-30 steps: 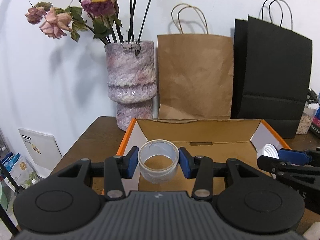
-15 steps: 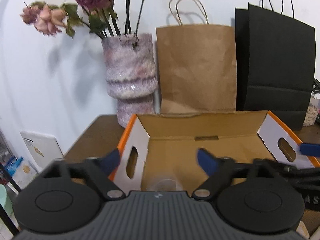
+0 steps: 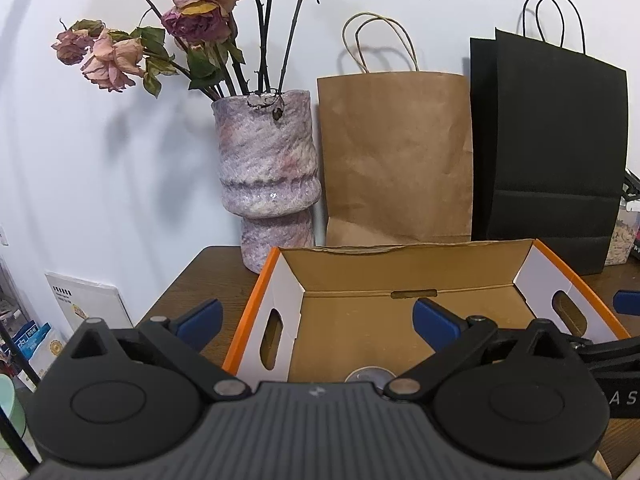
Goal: Organize rigid objects
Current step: 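Open both tools to drop the tape roll and cap in the box, then withdraw both tools from the box back toward the table items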
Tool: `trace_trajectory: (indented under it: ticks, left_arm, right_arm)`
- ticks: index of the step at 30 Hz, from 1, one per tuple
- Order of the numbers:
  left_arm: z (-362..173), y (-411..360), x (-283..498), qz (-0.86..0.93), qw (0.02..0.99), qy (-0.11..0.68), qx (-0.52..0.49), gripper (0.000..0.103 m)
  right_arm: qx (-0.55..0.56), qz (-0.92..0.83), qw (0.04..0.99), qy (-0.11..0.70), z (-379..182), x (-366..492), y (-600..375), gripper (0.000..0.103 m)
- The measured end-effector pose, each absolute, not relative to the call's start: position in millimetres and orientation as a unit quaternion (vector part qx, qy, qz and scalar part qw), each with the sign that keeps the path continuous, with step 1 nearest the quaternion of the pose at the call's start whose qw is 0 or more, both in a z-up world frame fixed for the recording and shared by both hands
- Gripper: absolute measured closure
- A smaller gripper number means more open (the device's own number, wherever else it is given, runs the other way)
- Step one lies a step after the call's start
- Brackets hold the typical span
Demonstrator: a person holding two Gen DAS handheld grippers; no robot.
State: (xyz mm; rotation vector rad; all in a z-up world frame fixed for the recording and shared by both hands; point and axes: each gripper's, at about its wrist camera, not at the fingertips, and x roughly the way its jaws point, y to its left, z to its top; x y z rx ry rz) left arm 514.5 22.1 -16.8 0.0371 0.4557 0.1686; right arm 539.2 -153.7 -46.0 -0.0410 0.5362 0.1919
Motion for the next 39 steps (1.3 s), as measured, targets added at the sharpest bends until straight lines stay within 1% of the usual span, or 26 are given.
trace_trajectory:
  ticks: [17, 39]
  left_arm:
    - [1, 24, 476, 0.077, 0.974, 0.211, 0.019, 0.000]
    - [16, 25, 373, 0.066, 0.978, 0.199, 0.015, 0.000]
  right_arm:
    - [-0.024, 0.107, 0.964, 0.240, -28, 504, -163, 0.000]
    - [-0.027, 0.117, 0.965, 0.233, -19, 409, -170, 0.000]
